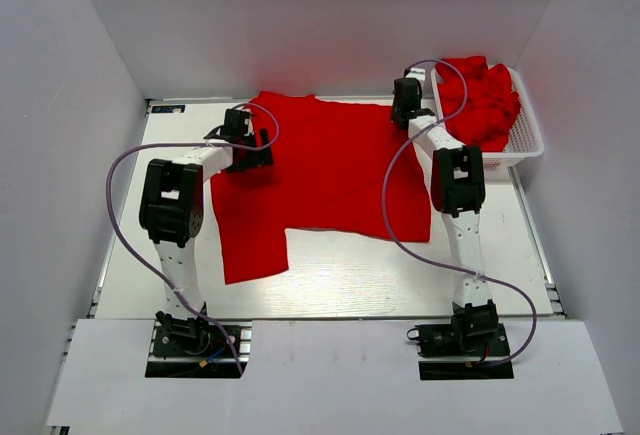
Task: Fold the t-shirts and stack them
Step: Flatten out the tshirt
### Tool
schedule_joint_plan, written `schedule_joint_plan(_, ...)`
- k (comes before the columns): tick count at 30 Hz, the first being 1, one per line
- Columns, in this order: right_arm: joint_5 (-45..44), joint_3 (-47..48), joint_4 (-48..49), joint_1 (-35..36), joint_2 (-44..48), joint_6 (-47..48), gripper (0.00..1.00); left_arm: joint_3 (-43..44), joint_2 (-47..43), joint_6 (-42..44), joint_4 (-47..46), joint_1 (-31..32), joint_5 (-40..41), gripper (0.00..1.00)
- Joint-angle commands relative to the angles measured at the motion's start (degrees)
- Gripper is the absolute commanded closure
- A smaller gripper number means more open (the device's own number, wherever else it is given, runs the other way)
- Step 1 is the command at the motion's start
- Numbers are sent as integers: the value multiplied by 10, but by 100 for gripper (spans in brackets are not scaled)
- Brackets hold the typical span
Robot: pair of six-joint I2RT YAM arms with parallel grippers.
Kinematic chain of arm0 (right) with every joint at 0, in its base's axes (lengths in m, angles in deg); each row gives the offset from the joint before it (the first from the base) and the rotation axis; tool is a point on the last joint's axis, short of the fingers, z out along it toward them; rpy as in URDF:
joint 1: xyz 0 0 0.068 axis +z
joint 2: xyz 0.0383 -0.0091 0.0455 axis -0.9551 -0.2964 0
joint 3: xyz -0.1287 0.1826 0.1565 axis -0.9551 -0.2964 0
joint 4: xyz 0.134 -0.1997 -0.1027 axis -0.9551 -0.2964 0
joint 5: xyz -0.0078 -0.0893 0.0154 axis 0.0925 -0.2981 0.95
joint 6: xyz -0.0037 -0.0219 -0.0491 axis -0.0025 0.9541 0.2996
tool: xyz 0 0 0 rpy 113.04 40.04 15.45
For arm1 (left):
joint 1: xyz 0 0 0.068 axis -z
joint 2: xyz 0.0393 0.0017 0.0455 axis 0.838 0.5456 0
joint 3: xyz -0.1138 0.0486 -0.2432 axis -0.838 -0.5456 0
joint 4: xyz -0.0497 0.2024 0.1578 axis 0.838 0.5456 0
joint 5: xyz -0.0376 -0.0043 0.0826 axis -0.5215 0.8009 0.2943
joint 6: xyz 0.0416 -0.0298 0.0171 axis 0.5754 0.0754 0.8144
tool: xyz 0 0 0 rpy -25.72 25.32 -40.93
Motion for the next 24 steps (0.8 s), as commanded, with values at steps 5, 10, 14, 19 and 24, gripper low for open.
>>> schedule_joint_plan(5,-23,22,45,-30,29,53,100,-41,-19,7,42,-20,34,0)
schedule_joint_plan(10,1,21,47,-42,35,106,100,-41,-14,7,42,-25,21,0)
schedule_joint_plan(14,22,22,47,-38,40,146,100,-41,-8,13,42,-25,21,0)
schedule_joint_plan(19,23,23,50,-38,52,169,55,-41,-14,18,42,-25,21,0)
schedule_joint_plan(24,120,7,24,-27,82,218,10,-41,-19,18,37,-25,9,0)
